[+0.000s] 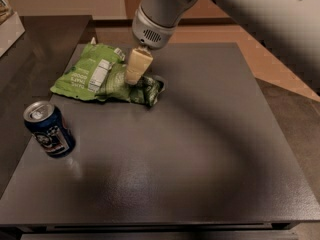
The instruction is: Move green jalapeno chip bag near green rice chip bag
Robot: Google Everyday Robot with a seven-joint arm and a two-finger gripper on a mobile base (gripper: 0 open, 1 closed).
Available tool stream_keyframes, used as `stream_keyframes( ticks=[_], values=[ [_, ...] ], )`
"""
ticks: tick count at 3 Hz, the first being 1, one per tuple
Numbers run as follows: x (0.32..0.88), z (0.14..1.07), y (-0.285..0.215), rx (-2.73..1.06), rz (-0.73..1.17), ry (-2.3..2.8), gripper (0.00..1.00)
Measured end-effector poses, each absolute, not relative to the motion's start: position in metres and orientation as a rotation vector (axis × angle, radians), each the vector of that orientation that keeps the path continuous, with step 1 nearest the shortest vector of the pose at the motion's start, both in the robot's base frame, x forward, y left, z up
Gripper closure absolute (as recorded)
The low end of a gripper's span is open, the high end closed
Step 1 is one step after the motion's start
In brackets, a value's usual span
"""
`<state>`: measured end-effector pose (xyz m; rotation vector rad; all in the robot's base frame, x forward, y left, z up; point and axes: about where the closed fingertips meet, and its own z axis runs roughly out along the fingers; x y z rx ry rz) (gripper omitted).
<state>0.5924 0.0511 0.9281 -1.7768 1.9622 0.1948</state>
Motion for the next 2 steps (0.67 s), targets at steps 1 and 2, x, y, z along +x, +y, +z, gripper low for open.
stream_keyframes(
  ticks=[1,2],
  values=[
    [0.5920,0.9280,0.0517,-1.778,0.195,1.961,0.00],
    [0.5920,0.9280,0.0517,-1.778,0.195,1.961,0.00]
  ],
)
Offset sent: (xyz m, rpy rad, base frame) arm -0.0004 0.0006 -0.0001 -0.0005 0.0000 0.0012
